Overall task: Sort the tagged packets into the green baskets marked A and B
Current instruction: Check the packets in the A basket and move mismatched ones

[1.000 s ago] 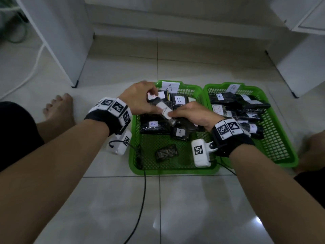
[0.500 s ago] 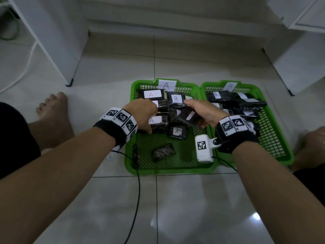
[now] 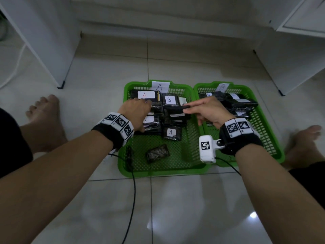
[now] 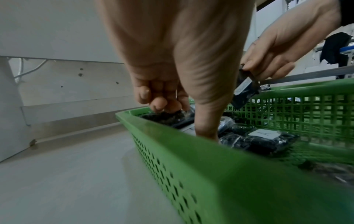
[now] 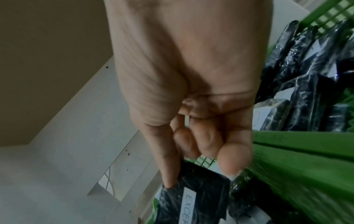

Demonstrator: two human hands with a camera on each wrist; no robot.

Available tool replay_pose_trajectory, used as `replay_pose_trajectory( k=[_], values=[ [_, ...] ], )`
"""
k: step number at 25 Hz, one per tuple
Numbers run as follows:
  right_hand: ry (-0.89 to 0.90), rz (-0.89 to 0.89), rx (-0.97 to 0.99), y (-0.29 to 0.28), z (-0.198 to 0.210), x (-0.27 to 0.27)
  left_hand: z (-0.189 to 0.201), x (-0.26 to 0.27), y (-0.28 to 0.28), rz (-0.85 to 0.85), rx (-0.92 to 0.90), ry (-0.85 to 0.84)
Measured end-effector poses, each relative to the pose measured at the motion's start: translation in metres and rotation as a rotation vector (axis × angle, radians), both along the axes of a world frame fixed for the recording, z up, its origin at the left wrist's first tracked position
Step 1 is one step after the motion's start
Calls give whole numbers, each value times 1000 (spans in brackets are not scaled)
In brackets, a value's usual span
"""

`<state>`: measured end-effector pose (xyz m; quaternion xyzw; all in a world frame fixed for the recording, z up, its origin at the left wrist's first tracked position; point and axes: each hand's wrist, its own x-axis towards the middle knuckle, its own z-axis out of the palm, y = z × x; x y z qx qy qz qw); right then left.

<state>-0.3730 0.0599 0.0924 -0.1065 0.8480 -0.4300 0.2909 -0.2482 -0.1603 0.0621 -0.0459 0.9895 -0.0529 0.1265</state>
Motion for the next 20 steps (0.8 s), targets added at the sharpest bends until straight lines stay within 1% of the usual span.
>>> replay_pose_trajectory(
  k=[2, 4, 6, 10, 13, 14, 18, 20],
  values=[
    [-113, 12, -62, 6, 6, 0, 3, -1, -1, -3, 26, -6],
    [-168, 52, -85, 9, 11, 2, 5, -1, 2, -27, 15, -2],
    [-131, 44, -32, 8, 12, 5, 5, -3, 6, -62, -3, -5],
    [-56, 49, 141, 2, 4, 12, 4, -11, 11, -156, -60, -80],
    [-24, 60, 243, -8, -7, 21, 3, -13, 12, -170, -66, -79],
    [-42, 84, 283, -12, -12, 25, 2, -13, 13, -167, -55, -70],
    [-245, 210, 381, -23, -24, 39, 2, -10, 14, -139, 31, -34],
    [-291, 257, 428, -24, -21, 37, 3, -11, 15, -138, 75, -44]
  ],
)
